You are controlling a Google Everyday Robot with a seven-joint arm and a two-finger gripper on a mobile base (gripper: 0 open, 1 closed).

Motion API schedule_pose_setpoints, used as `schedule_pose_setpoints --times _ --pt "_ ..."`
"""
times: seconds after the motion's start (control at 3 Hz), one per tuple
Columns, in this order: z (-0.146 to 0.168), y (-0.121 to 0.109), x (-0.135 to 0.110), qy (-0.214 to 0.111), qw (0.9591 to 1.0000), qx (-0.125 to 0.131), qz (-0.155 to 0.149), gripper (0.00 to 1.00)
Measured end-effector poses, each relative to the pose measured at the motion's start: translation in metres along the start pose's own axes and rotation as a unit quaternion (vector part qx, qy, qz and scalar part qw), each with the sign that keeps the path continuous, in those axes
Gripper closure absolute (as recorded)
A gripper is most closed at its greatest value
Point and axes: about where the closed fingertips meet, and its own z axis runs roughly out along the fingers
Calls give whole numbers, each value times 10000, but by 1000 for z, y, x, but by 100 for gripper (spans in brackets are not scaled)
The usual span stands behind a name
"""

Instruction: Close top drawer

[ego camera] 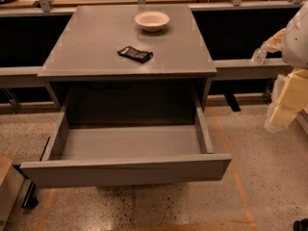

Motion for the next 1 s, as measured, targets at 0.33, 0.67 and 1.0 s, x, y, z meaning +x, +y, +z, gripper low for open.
schedule_pose_setpoints --times 0.33,0.67,1.0 --pt "0 0 0 0 10000 0 0 0" --pt "-2 -1 -1 -12 10000 43 -4 13" --pt "5 7 1 -80 9999 -49 39 36"
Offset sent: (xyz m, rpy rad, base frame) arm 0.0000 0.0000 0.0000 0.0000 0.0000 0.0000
